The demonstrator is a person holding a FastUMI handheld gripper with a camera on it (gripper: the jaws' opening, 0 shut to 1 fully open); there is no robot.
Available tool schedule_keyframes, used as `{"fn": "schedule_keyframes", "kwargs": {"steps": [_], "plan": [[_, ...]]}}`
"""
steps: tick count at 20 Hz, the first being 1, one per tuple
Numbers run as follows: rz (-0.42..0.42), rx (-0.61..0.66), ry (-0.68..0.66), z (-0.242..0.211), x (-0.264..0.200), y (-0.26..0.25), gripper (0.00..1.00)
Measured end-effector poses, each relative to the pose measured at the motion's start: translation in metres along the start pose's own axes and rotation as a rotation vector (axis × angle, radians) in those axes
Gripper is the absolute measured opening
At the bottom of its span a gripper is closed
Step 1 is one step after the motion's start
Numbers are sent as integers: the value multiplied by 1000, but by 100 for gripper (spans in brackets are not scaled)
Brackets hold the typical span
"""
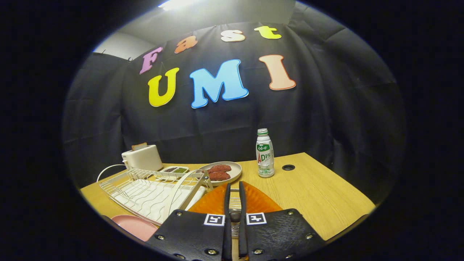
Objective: Take the plate from the dish rack, then take the spoon from the basket and place it into the plate.
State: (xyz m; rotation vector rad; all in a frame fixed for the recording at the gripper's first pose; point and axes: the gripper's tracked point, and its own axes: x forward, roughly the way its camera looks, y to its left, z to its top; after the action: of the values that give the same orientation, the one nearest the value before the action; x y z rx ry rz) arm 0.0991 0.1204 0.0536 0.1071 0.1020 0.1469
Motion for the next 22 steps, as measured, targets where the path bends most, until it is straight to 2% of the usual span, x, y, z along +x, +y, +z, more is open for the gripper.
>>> {"fn": "schedule_keyframes", "kwargs": {"steps": [7,16,22], "plan": [[4,-61,28,41,-9,12,7],[17,-86,18,101,-44,30,7],[38,-69,61,117,-78,57,7]]}}
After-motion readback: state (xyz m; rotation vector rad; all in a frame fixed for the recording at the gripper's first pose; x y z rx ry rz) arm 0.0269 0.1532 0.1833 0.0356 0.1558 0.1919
